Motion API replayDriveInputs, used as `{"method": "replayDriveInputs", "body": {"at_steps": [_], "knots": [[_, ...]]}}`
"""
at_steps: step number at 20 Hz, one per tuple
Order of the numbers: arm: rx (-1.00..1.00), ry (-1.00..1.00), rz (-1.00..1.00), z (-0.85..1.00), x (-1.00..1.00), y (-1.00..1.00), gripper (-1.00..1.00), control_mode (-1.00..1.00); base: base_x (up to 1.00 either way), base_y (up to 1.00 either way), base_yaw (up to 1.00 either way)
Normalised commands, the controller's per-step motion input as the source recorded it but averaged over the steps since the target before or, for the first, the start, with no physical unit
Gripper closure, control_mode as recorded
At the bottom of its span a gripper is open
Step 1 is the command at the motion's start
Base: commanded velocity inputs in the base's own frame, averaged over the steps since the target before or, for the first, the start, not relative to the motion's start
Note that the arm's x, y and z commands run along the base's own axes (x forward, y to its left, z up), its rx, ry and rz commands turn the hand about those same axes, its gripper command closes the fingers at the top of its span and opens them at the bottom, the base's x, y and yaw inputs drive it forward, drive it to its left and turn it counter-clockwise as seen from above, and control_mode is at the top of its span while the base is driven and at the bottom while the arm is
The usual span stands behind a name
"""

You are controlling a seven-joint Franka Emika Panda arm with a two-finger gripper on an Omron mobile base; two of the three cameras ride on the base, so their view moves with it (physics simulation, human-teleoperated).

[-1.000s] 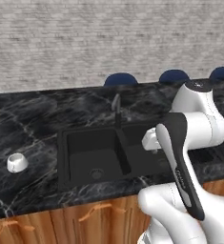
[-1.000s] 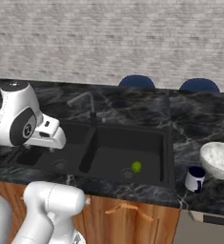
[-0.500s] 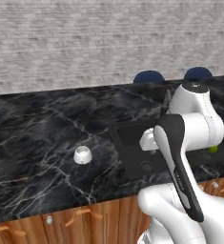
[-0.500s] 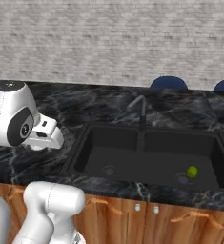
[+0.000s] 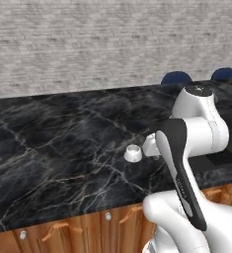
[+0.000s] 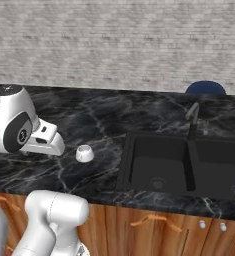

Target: Clear the mugs and bowl far away from the sink.

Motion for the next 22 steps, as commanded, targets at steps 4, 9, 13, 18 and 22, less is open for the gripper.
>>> {"method": "replayDriveInputs", "body": {"at_steps": [4, 9, 13, 18, 22], "knots": [[0.0, 0.0, 0.0, 0.0, 0.0, 0.0, -1.0, 1.0, 0.41, 0.09, 0.0], [0.0, 0.0, 0.0, 0.0, 0.0, 0.0, -1.0, 1.0, 0.7, 0.16, -0.16], [0.0, 0.0, 0.0, 0.0, 0.0, 0.0, -1.0, 1.0, 0.64, 0.3, -0.26], [0.0, 0.0, 0.0, 0.0, 0.0, 0.0, -1.0, 1.0, 0.27, 0.31, -0.23], [0.0, 0.0, 0.0, 0.0, 0.0, 0.0, -1.0, 1.0, 0.33, 0.34, -0.13]]}}
